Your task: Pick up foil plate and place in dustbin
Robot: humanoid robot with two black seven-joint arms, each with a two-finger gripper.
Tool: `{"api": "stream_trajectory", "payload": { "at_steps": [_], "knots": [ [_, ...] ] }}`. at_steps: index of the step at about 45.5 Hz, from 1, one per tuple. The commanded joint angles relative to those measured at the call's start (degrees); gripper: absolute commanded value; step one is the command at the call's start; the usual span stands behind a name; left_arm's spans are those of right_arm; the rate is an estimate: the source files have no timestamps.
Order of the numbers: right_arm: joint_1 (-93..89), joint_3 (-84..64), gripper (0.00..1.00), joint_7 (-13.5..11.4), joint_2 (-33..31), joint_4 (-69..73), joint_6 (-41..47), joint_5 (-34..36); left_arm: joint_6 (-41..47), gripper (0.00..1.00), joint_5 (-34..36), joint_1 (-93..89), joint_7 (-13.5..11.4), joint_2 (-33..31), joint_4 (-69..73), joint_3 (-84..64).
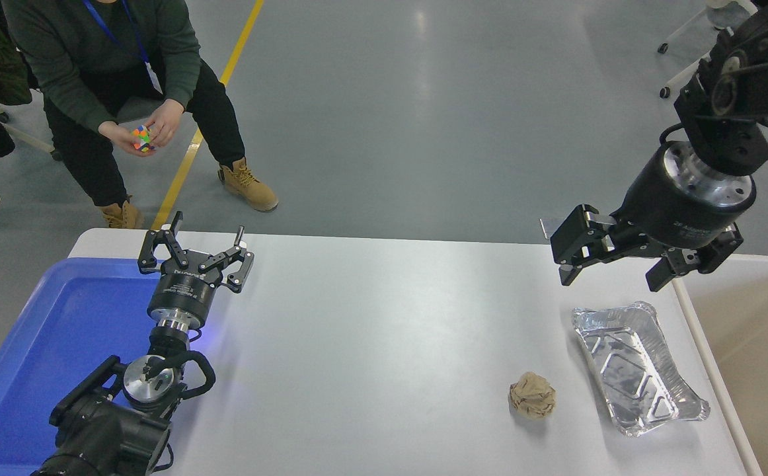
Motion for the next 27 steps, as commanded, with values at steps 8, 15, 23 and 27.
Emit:
{"api": "stream_trajectory", "payload": {
  "at_steps": [8, 15, 23, 27],
  "knots": [
    [-0.6, 0.1, 1.0, 0.0, -0.3, -0.2, 0.0, -0.1, 0.0, 0.99, 0.0, 0.0, 0.0, 0.1, 0.0, 0.0],
    [-0.6, 0.4, 1.0, 0.0, -0.7, -0.2, 0.0, -0.3, 0.0, 0.99, 0.0, 0.0, 0.0, 0.0, 0.0, 0.0],
    [-0.6, 0.6, 1.0, 0.0, -0.9, -0.5, 0.0, -0.3, 0.0, 0.99, 0.0, 0.0, 0.0, 0.1, 0.0, 0.0],
    [-0.6, 0.4, 1.0, 0.0, -1.1, -0.9, 0.0, -0.3, 0.0, 0.99, 0.0, 0.0, 0.0, 0.1, 0.0, 0.0]
  ]
}}
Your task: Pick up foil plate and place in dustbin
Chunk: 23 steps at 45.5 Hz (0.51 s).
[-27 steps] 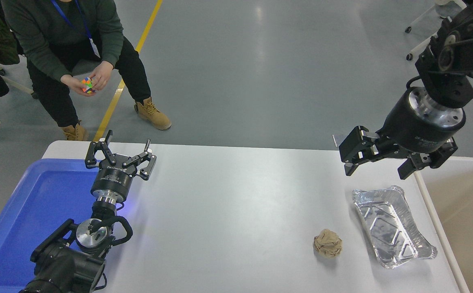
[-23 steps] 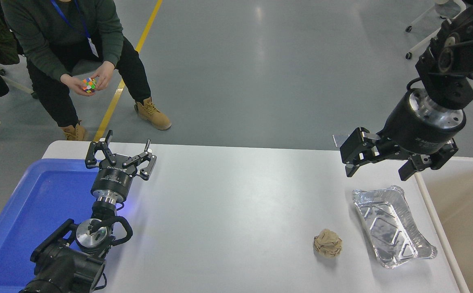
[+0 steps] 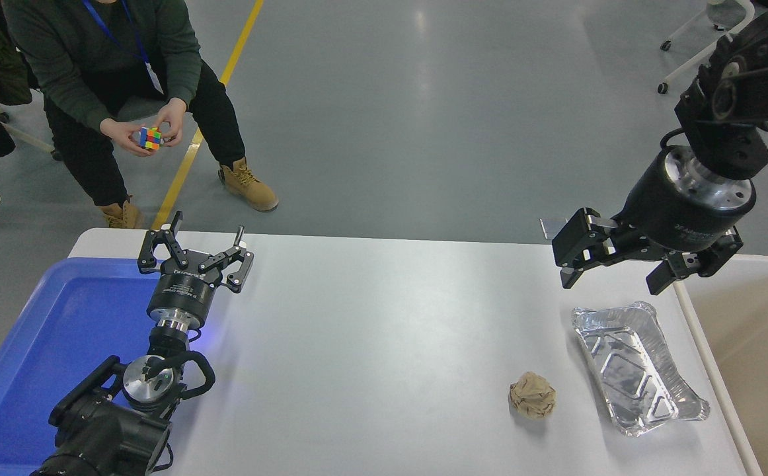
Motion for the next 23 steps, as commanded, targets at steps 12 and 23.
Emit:
{"api": "stream_trajectory", "payload": {
  "at_steps": [12, 23],
  "knots": [
    [0.6, 0.8, 1.0, 0.0, -2.3, -0.5, 0.0, -0.1, 0.0, 0.99, 0.0, 0.0, 0.0, 0.0, 0.0, 0.0],
    [-1.3, 1.4, 1.0, 0.0, -6.1, -0.8, 0.0, -2.1, 0.0, 0.99, 0.0, 0.0, 0.0, 0.0, 0.0, 0.0]
  ]
}}
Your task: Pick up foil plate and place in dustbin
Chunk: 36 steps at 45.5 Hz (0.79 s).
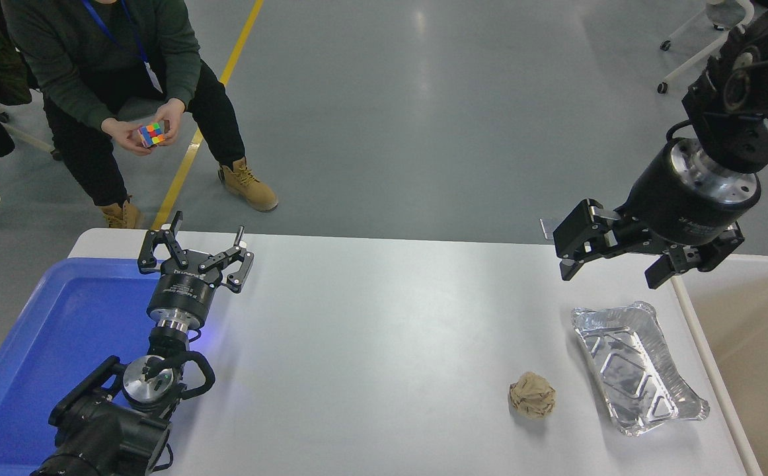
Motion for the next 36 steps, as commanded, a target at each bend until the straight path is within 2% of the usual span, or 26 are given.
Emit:
{"api": "stream_trajectory", "payload": {
  "at_steps": [1, 19, 36],
  "knots": [
    [-2.0, 0.6, 1.0, 0.0, -4.1, -0.4, 0.0, -2.3, 0.0, 0.99, 0.0, 0.0, 0.0, 0.0, 0.0, 0.0],
    [-13.1, 3.1, 1.0, 0.0, -14.3, -5.5, -3.0, -11.9, 0.0, 0.99, 0.0, 0.0, 0.0, 0.0, 0.0, 0.0],
    [-35.6, 18.4, 1.0, -0.1, -23.5, -19.7, -4.7, -29.0, 0.0, 0.99, 0.0, 0.0, 0.0, 0.0, 0.0, 0.0]
  ]
}}
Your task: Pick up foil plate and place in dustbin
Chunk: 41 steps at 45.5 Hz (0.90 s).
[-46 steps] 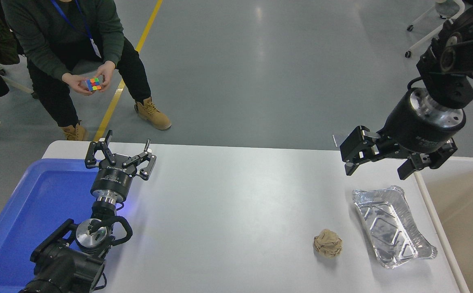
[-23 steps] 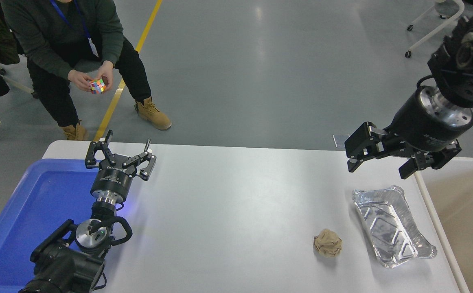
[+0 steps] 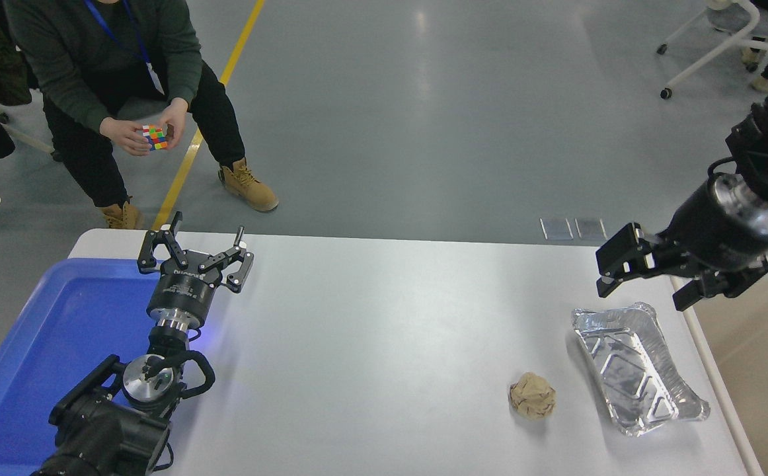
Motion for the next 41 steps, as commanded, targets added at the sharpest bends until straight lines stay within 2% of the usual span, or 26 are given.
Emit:
{"api": "stream_trajectory", "payload": {
  "at_steps": [1, 8, 14, 23, 30, 41],
  "knots": [
    [-15.6, 10.8, 1.0, -0.1, -5.6, -10.0, -0.9, -10.8, 0.0, 0.99, 0.0, 0.0, 0.0, 0.0, 0.0, 0.0],
    [-28.2, 20.0, 1.0, 0.0, -6.1, -20.1, -1.2, -21.9, 0.0, 0.99, 0.0, 0.0, 0.0, -0.1, 0.0, 0.0],
    [-36.6, 25.8, 1.0, 0.0, -6.4, -26.8, -2.2, -26.2, 0.0, 0.99, 0.0, 0.0, 0.0, 0.0, 0.0, 0.0],
    [-43.6, 29.0, 1.0, 0.1, -5.6, -30.9, -7.3, -28.5, 0.0, 0.99, 0.0, 0.0, 0.0, -0.1, 0.0, 0.0],
    [-47.5, 29.9, 1.0, 1.0, -4.1, -33.1, -11.6, -29.1, 0.0, 0.99, 0.0, 0.0, 0.0, 0.0, 0.0, 0.0],
    [-53.4, 29.9, 1.0, 1.8, -3.0, -38.0, -21.2, -31.4, 0.0, 0.99, 0.0, 0.0, 0.0, -0.1, 0.0, 0.0]
  ]
}}
